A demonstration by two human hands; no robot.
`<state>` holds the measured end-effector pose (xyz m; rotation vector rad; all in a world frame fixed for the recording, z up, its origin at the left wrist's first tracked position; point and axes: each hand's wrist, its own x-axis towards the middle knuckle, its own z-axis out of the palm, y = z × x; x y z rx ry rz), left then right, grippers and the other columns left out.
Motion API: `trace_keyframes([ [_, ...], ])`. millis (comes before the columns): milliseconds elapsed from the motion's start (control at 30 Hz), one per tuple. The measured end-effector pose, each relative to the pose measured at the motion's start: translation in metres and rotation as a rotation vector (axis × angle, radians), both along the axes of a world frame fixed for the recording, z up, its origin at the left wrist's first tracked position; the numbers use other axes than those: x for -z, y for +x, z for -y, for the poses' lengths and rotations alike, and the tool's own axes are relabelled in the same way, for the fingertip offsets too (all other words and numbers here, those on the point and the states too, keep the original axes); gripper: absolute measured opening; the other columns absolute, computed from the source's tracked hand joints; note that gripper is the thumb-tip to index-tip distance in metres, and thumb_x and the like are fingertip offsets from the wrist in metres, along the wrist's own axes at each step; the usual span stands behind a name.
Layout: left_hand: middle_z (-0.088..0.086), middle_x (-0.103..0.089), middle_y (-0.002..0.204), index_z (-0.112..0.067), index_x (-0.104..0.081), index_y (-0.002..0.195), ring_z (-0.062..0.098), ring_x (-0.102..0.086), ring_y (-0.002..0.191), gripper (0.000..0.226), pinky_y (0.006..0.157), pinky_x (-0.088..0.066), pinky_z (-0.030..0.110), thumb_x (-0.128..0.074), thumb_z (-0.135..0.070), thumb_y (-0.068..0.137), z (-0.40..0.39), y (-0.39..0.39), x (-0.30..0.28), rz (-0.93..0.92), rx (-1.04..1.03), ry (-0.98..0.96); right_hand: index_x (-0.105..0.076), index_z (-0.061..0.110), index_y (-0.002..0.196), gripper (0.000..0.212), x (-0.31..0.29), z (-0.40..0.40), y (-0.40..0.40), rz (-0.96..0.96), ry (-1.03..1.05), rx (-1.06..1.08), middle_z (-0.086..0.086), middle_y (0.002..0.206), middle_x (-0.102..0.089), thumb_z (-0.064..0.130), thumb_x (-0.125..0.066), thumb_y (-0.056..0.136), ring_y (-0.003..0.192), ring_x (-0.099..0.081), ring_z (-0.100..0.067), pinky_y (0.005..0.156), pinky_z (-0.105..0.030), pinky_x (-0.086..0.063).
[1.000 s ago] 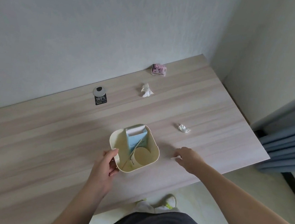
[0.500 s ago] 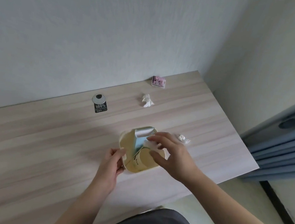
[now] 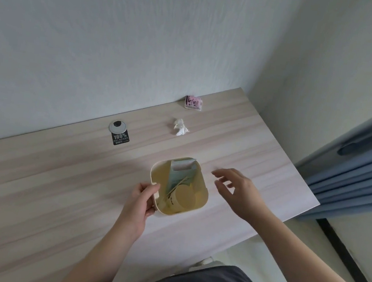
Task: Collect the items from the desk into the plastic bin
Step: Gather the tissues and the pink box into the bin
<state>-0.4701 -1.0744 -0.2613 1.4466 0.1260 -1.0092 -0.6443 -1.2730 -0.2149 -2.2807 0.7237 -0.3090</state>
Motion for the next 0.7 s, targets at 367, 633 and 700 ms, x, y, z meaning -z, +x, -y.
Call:
trace_keyframes([
  [367, 0.004, -0.044, 0.064, -0.013, -0.055, 0.084, 0.017, -0.044, 0.059, 0.034, 0.058, -0.033, 0.032, -0.073, -0.036, 0.067, 0.031, -0.005, -0.003, 0.023, -0.022, 0.04, -0.048, 0.022, 0.136, 0.045, 0.062, 0.079, 0.006, -0.396, 0.001, 0.102, -0.008, 0.133, -0.049, 0.024, -0.056, 0.092, 0.112, -0.054, -0.028, 0.084, -0.035, -0.047],
  [633, 0.009, -0.044, 0.077, -0.008, -0.057, 0.097, 0.024, -0.043, 0.073, 0.035, 0.073, -0.037, 0.041, -0.07, -0.033, 0.076, 0.069, -0.03, -0.005, -0.017, -0.126, 0.094, -0.045, 0.021, 0.134, 0.044, 0.113, 0.116, 0.025, -0.675, -0.103, -0.155, -0.009, 0.132, -0.042, 0.016, -0.053, 0.091, 0.117, -0.047, -0.029, 0.095, -0.038, -0.043],
  [700, 0.005, -0.039, 0.061, -0.008, -0.056, 0.094, 0.015, -0.041, 0.057, 0.027, 0.067, -0.038, 0.035, -0.067, -0.03, 0.082, 0.078, -0.034, -0.004, -0.011, -0.144, 0.112, -0.048, 0.018, 0.128, 0.04, 0.123, 0.121, 0.024, -0.699, -0.13, -0.188, -0.01, 0.126, -0.045, 0.008, -0.05, 0.089, 0.111, -0.05, -0.029, 0.091, -0.036, -0.043],
])
